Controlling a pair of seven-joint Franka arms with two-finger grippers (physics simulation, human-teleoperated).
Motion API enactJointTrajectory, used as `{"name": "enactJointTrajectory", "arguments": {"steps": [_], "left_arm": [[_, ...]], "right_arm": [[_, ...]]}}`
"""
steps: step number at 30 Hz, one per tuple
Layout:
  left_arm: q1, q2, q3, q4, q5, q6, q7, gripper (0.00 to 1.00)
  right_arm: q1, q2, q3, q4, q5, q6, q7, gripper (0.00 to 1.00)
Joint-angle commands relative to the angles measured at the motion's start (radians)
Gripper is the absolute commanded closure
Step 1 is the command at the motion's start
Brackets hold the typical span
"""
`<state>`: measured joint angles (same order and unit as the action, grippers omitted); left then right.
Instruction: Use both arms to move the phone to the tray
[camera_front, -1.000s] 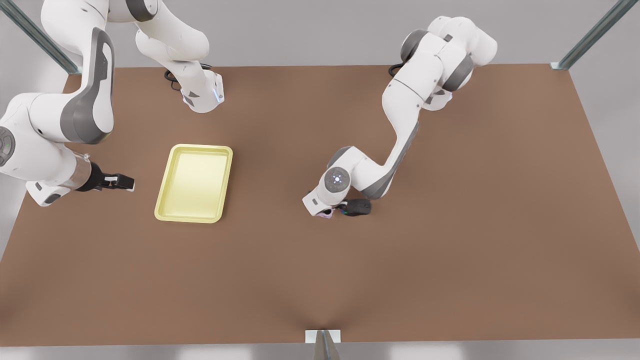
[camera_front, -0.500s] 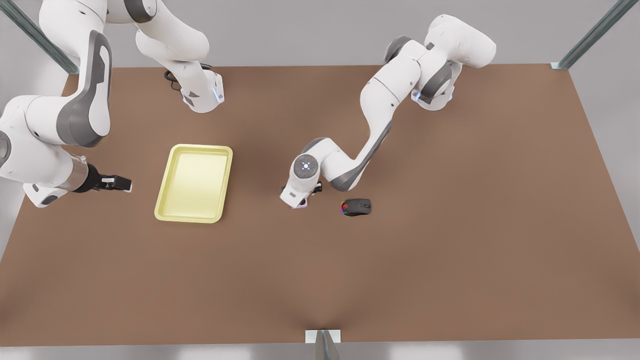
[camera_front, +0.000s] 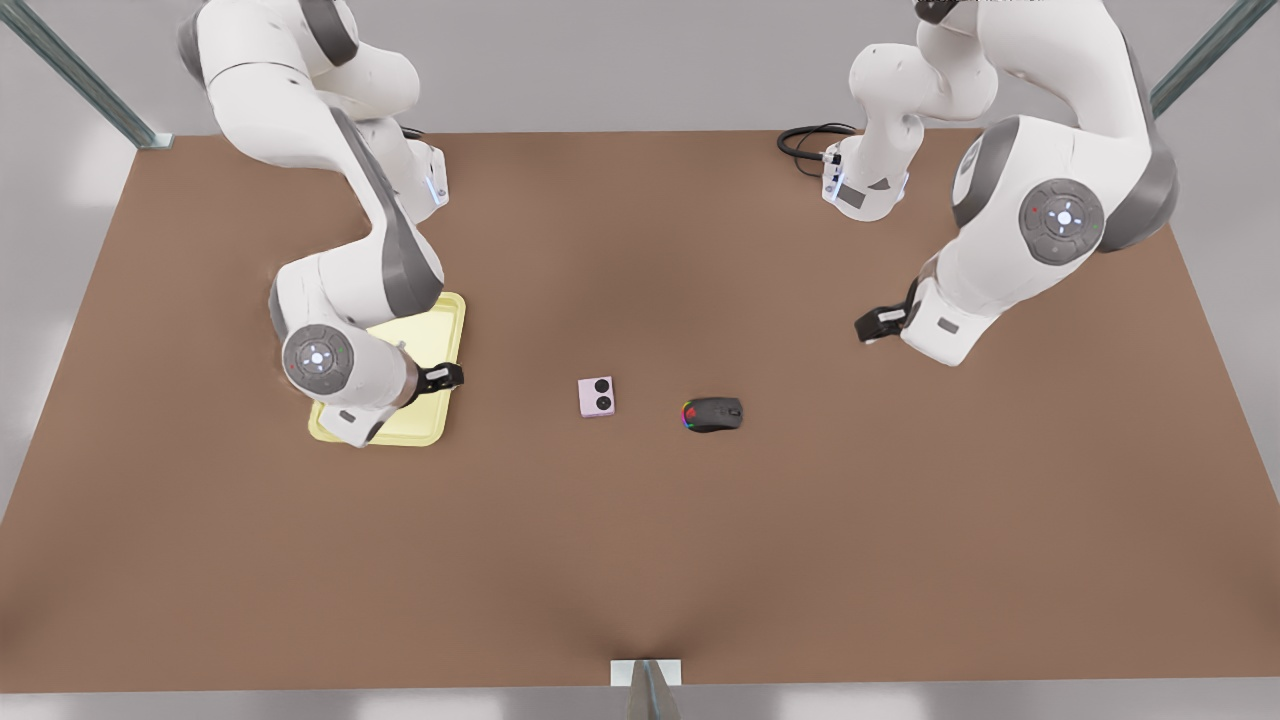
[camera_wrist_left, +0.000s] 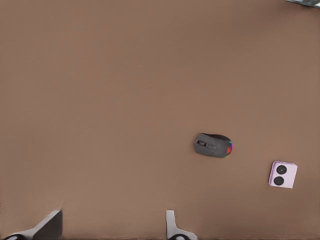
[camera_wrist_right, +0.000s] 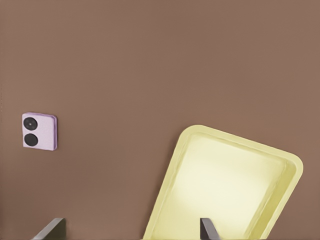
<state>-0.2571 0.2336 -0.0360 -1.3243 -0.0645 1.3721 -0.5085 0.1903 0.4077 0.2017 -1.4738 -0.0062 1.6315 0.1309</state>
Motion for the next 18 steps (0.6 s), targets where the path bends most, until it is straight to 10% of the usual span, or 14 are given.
{"name": "enactJointTrajectory", "arguments": {"steps": [1, 18], "left_arm": [[0.001, 0.021, 0.001, 0.005, -0.041, -0.111, 0.398, 0.00], [0.001, 0.038, 0.002, 0.004, -0.043, -0.107, 0.407, 0.00]], "right_arm": [[0.058, 0.040, 0.001, 0.000, 0.000, 0.129, 0.570, 0.00], [0.288, 0.310, 0.001, -0.017, 0.000, 0.488, 0.800, 0.00]]}}
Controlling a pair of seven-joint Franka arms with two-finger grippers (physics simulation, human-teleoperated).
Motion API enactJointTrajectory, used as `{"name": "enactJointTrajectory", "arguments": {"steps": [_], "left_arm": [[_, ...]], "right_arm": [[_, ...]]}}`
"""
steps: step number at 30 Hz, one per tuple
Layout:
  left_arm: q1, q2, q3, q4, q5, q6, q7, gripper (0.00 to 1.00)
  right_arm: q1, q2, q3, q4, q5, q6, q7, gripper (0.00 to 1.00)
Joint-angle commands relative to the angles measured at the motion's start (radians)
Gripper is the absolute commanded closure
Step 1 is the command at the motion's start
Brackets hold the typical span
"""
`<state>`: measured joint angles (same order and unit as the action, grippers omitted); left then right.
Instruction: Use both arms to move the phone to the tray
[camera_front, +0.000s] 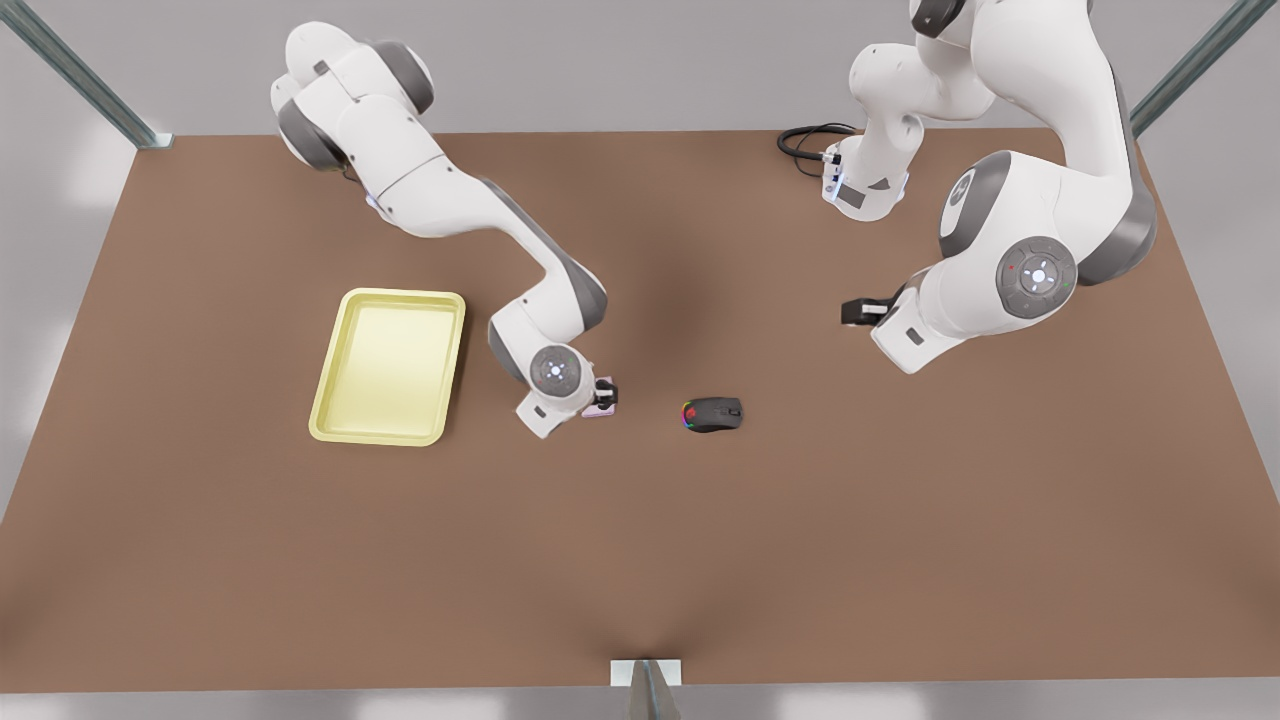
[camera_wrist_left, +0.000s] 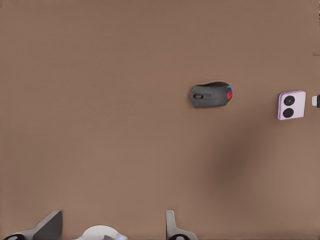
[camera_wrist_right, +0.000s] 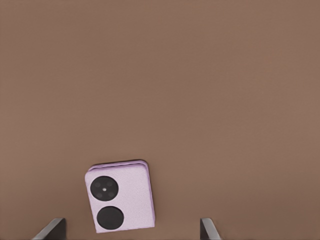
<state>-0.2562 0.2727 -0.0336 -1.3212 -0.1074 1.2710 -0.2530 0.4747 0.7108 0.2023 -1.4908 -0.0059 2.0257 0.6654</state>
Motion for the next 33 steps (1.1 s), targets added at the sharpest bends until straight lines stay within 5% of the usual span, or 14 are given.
{"name": "enactJointTrajectory", "arguments": {"steps": [1, 13, 33], "left_arm": [[0.000, -0.001, 0.000, 0.000, 0.000, -0.006, 0.153, 0.00], [0.000, 0.003, 0.000, 0.000, 0.005, 0.018, 0.153, 0.00], [0.008, -0.027, 0.003, 0.002, 0.066, 0.014, 0.143, 0.00]], "right_arm": [[0.004, 0.007, 0.000, 0.000, 0.000, 0.097, 0.182, 0.00], [-0.014, 0.055, 0.000, -0.077, 0.011, 0.237, -0.512, 0.00], [0.004, 0.069, 0.000, -0.081, 0.007, 0.215, -0.566, 0.00]]}}
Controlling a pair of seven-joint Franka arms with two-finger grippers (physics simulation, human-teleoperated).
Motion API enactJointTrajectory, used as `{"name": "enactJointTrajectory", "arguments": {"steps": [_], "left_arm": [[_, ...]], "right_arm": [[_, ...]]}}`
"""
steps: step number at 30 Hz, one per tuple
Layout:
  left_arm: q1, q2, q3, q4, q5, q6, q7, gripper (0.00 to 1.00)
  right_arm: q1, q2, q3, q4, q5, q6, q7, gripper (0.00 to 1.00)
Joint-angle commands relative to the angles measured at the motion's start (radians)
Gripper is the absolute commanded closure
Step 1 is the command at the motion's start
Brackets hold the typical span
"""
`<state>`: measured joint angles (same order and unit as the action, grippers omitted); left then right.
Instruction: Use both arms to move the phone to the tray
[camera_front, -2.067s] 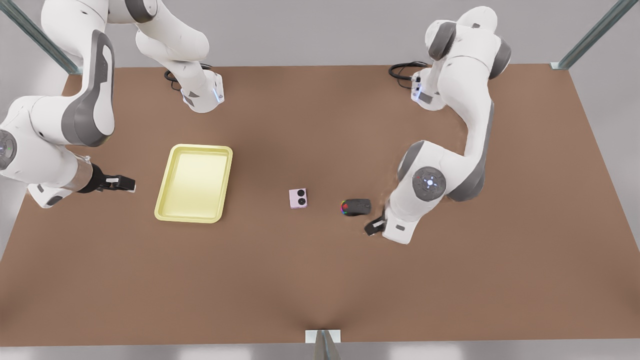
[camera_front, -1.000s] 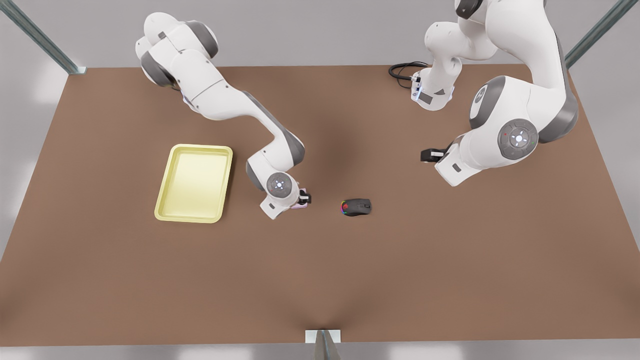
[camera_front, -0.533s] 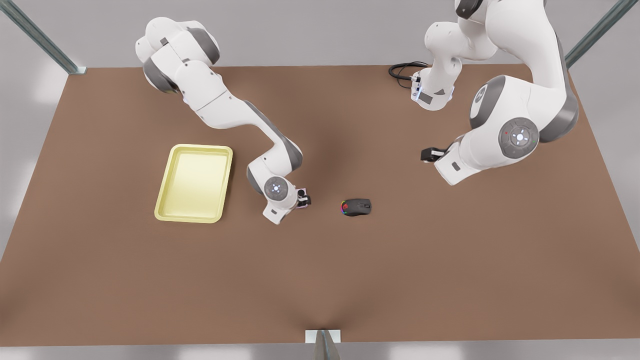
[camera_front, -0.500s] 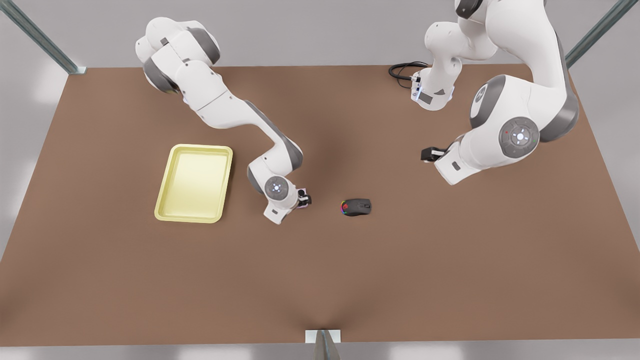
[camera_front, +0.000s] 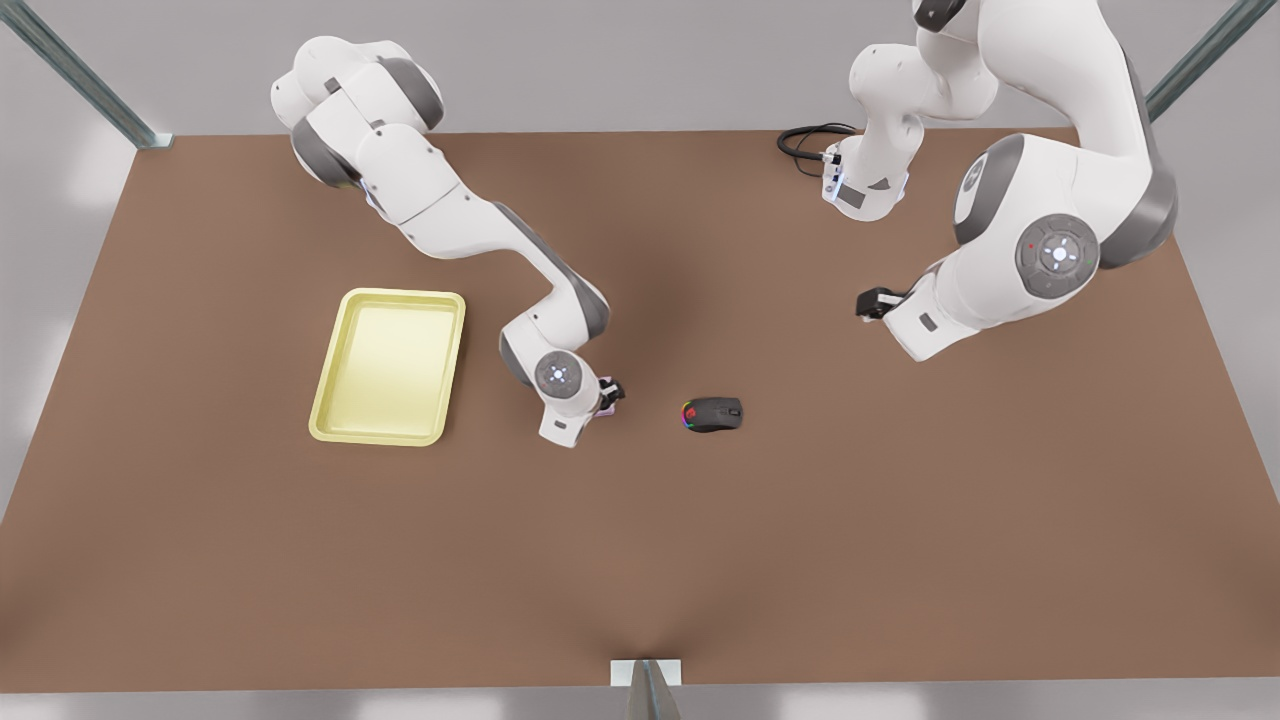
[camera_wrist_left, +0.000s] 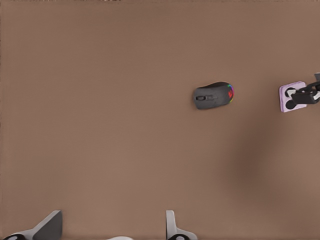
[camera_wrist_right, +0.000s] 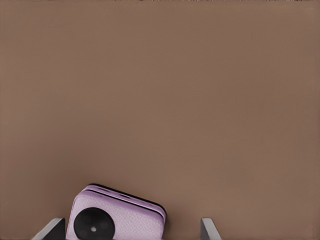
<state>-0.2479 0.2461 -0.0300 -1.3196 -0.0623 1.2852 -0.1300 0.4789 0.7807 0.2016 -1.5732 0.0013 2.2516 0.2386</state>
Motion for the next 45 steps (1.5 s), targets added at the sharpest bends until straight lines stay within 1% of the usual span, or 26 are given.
{"name": "enactJointTrajectory", "arguments": {"steps": [1, 3, 8, 13, 14, 20, 24, 45], "left_arm": [[-0.001, -0.002, -0.001, 0.000, 0.019, -0.004, 0.023, 0.00], [-0.001, -0.005, -0.001, 0.000, 0.016, -0.011, 0.032, 0.00], [-0.001, -0.008, -0.001, 0.000, 0.018, -0.011, 0.035, 0.00], [-0.001, -0.007, -0.001, 0.000, 0.018, -0.012, 0.035, 0.00], [-0.001, -0.007, -0.001, 0.000, 0.018, -0.012, 0.035, 0.00], [-0.001, -0.004, -0.001, -0.001, 0.018, -0.012, 0.033, 0.00], [-0.001, -0.002, -0.001, -0.001, 0.016, -0.012, 0.032, 0.00], [-0.001, 0.002, -0.001, -0.003, 0.016, -0.012, 0.033, 0.00]], "right_arm": [[-0.003, -0.003, -0.005, 0.001, 0.000, -0.018, -0.137, 0.00], [0.007, -0.006, -0.007, 0.002, -0.003, -0.018, -0.096, 0.00], [0.010, -0.018, 0.001, -0.013, -0.007, -0.032, 0.154, 0.00], [0.010, -0.024, 0.001, -0.014, -0.007, -0.037, 0.217, 0.00], [0.041, -0.021, -0.001, -0.008, -0.009, -0.030, 0.269, 0.00], [0.072, -0.018, -0.005, -0.001, -0.011, -0.026, 0.300, 0.00], [0.066, -0.015, -0.007, -0.028, -0.063, -0.014, 0.301, 0.00], [0.067, 0.006, -0.008, -0.030, -0.069, -0.001, 0.300, 0.00]]}}
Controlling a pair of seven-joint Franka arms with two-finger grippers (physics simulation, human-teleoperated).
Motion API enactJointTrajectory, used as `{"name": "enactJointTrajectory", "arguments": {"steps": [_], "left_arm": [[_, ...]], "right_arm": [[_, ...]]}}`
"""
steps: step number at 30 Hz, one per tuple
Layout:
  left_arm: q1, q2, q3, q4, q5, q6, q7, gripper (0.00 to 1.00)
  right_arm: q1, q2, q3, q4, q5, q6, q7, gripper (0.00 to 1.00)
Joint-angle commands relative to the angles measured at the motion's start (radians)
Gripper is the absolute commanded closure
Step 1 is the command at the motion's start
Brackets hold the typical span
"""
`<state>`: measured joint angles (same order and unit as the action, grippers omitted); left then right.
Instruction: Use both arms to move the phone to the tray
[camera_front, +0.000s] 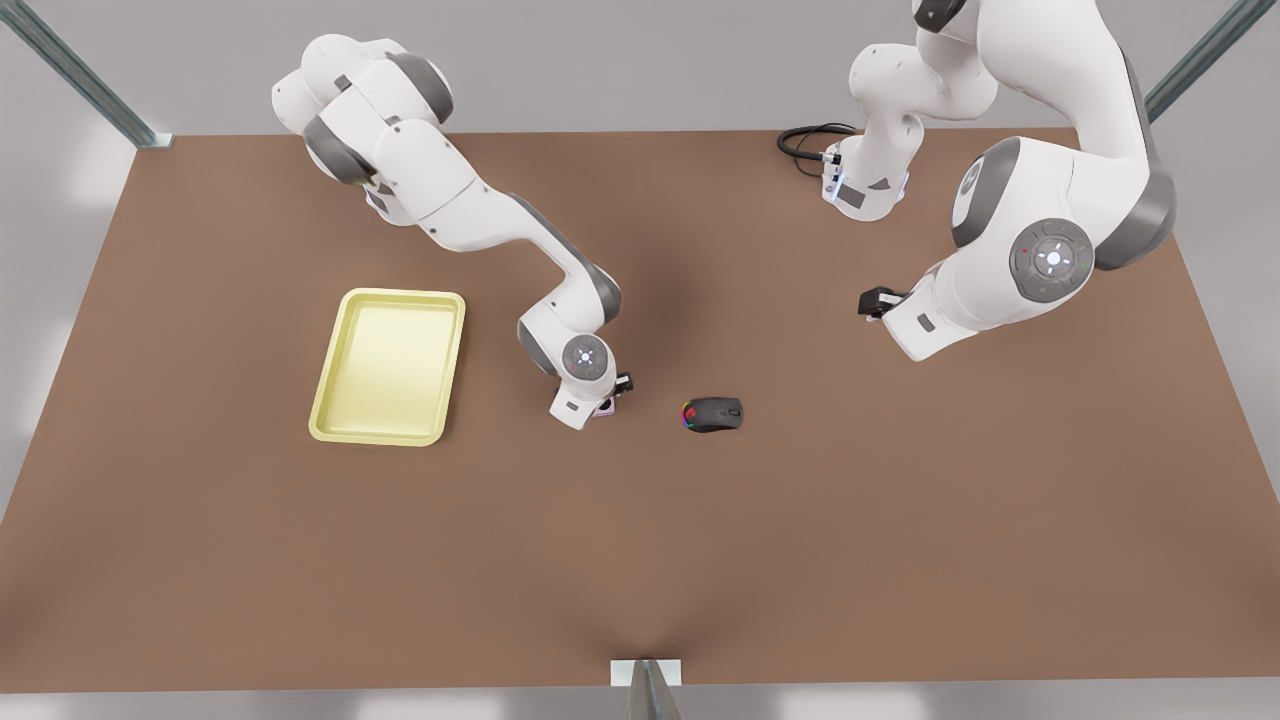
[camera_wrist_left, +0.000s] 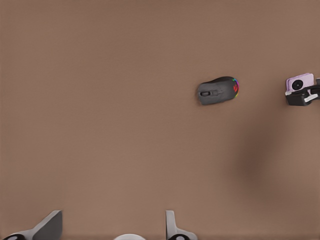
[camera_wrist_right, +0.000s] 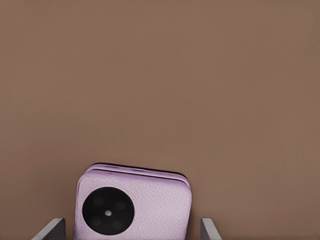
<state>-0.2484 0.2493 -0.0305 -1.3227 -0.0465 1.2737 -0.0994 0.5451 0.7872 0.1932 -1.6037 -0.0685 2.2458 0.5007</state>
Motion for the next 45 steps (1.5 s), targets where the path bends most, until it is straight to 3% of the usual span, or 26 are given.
{"name": "enactJointTrajectory", "arguments": {"steps": [1, 11, 13, 24, 30, 35, 39, 43, 45], "left_arm": [[0.001, -0.001, 0.000, -0.001, 0.000, -0.001, 0.001, 0.00], [0.000, -0.001, 0.000, -0.004, 0.000, -0.001, 0.000, 0.00], [0.000, -0.001, 0.000, -0.006, 0.000, -0.002, 0.000, 0.00], [0.003, 0.002, 0.001, -0.007, 0.000, -0.001, 0.006, 0.00], [0.003, 0.002, 0.003, -0.007, 0.002, -0.001, 0.006, 0.00], [0.003, 0.002, 0.003, -0.007, 0.002, -0.001, 0.006, 0.00], [0.003, 0.004, 0.003, -0.007, 0.002, -0.001, 0.004, 0.00], [0.003, 0.005, 0.003, -0.007, 0.002, -0.001, 0.000, 0.00], [0.003, 0.013, 0.003, -0.007, 0.002, -0.001, -0.008, 0.00]], "right_arm": [[0.001, 0.000, 0.000, 0.001, 0.001, 0.005, 0.038, 0.00], [-0.004, 0.010, 0.000, 0.002, -0.013, 0.018, 0.025, 0.00], [-0.004, 0.010, 0.000, 0.002, -0.013, 0.020, 0.024, 0.13], [-0.010, 0.009, 0.000, 0.025, -0.013, 0.000, 0.022, 0.14], [-0.008, 0.012, 0.000, 0.008, -0.016, 0.015, 0.015, 0.07], [-0.007, 0.014, 0.000, 0.008, -0.021, 0.020, 0.013, 0.20], [-0.014, 0.003, 0.000, 0.024, -0.021, -0.005, 0.010, 0.22], [-0.126, -0.130, 0.002, -0.001, -0.017, -0.077, -0.066, 0.22], [-0.257, -0.279, 0.006, -0.139, -0.010, -0.075, -0.175, 0.22]]}}
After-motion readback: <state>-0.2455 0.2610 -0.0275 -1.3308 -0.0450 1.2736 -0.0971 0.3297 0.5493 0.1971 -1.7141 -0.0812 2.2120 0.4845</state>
